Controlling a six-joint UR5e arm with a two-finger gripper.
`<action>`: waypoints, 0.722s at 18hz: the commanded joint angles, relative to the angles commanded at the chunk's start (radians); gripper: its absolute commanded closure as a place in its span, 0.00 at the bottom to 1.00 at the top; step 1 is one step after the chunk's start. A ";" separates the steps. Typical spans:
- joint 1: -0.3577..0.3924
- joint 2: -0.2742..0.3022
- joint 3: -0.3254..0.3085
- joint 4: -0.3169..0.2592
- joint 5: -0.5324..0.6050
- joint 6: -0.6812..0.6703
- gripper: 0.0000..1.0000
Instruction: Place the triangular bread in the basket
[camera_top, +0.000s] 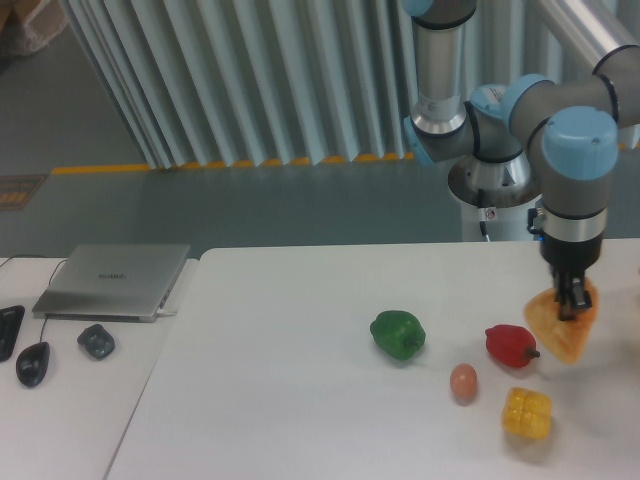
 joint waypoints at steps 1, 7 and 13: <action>0.025 0.000 0.000 0.000 -0.003 0.043 0.73; 0.156 0.003 0.008 0.003 -0.026 0.305 0.72; 0.312 -0.047 0.031 0.096 -0.018 0.669 0.59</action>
